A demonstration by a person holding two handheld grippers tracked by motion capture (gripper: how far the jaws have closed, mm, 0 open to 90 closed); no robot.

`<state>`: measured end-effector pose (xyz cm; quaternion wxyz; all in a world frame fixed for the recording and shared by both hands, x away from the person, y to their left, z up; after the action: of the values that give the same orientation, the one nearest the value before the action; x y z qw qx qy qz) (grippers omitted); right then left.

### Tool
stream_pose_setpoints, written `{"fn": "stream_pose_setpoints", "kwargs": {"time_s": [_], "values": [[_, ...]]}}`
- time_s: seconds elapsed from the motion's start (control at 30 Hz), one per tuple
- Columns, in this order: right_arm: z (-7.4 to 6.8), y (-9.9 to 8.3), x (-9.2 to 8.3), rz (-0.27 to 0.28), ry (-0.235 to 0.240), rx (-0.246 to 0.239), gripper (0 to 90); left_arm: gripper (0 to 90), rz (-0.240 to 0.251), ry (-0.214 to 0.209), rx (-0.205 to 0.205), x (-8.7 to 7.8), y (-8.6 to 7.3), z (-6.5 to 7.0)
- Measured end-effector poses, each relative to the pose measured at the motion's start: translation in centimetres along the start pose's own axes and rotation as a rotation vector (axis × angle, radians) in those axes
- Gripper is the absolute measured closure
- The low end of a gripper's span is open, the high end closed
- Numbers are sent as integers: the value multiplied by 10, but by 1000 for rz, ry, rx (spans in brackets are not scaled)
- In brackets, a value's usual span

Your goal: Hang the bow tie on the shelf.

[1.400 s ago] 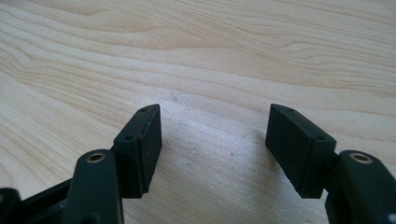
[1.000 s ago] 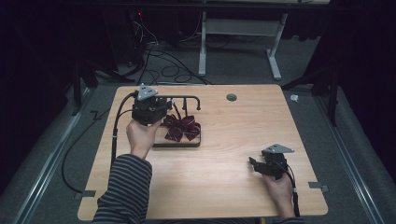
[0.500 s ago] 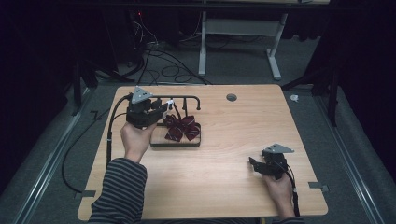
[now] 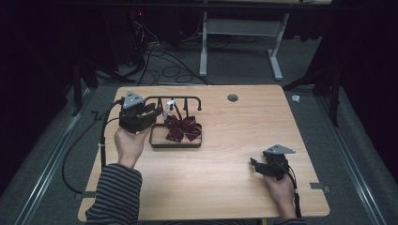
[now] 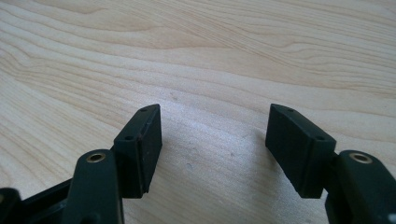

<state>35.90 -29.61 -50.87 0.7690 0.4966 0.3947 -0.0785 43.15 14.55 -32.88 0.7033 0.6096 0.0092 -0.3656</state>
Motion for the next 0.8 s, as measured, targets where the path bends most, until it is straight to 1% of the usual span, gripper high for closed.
{"fn": "stream_pose_setpoints", "kwargs": {"time_s": [0.2,0.5,0.63,0.8], "values": [[0,0,0,0,0,1,376,666,7,5,-14,-11,-4,-6],[0,0,0,1,-1,-2,376,650,14,14,-34,-23,-13,-16],[0,0,0,0,-1,-2,376,647,19,8,-48,-29,-16,-19],[0,0,0,-1,-2,0,376,643,24,10,-44,-36,-19,-19]]}}
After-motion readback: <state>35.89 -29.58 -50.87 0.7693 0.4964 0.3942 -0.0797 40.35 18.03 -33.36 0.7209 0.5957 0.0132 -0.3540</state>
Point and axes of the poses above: each handheld gripper's, and its own axes: x roughly forward along the jaws, y roughly out of its top, z roughly to its right, the point moved 1 cm from there along x, roughly forward along the jaws, and after that the axes turned 15 degrees about -x, right-handed, at the moved point
